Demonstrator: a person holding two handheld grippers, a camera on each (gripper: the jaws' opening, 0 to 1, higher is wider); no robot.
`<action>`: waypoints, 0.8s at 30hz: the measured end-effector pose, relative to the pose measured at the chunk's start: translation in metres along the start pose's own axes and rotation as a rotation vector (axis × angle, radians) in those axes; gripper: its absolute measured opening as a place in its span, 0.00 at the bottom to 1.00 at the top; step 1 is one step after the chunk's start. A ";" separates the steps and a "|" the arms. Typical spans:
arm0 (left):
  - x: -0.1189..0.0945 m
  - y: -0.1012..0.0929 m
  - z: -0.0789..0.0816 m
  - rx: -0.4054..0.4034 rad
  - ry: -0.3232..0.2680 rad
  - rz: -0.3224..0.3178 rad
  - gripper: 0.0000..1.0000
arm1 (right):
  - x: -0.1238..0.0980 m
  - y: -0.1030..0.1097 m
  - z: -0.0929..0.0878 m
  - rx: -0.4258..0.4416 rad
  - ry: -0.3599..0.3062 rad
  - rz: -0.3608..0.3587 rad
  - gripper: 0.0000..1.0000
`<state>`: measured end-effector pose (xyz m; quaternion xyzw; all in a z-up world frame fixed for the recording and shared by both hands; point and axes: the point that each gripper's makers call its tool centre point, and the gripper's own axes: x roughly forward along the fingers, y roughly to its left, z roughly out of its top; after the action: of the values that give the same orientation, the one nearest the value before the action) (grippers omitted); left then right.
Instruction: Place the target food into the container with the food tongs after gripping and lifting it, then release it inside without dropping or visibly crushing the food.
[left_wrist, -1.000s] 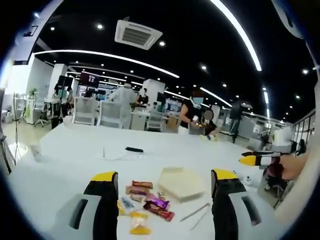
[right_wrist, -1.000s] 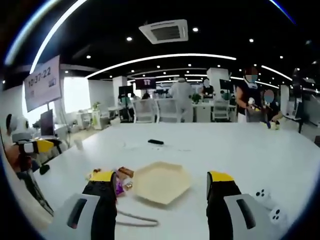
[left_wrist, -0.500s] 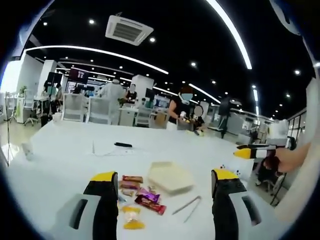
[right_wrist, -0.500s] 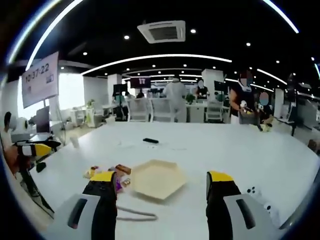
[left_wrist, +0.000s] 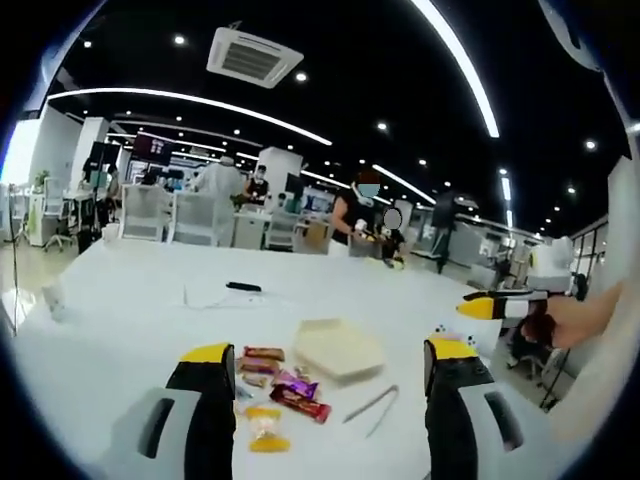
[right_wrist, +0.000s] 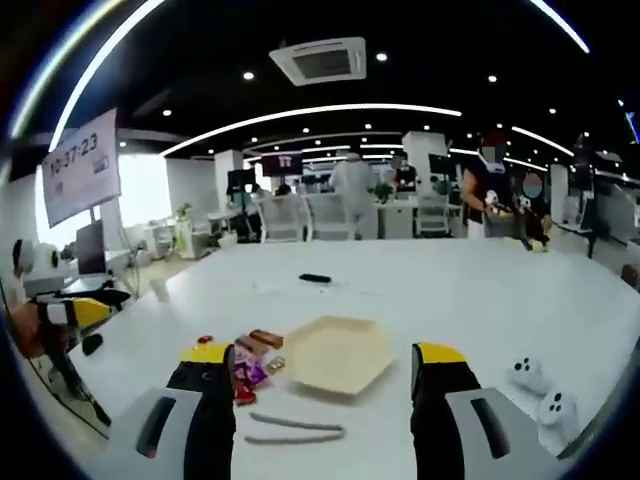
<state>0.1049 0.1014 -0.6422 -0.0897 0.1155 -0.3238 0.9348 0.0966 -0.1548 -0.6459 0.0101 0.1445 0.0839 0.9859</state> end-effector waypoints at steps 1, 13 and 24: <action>0.004 -0.003 -0.001 0.008 0.013 -0.006 0.75 | 0.005 -0.005 0.002 -0.009 -0.006 0.008 0.72; 0.061 -0.035 0.007 0.030 0.011 0.060 0.73 | 0.029 -0.062 0.013 -0.079 -0.017 0.106 0.72; 0.101 -0.055 0.010 0.139 0.038 0.086 0.71 | 0.041 -0.108 0.006 -0.181 0.010 0.212 0.64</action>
<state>0.1525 -0.0030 -0.6352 -0.0134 0.1141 -0.2923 0.9494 0.1548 -0.2544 -0.6568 -0.0638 0.1395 0.2003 0.9676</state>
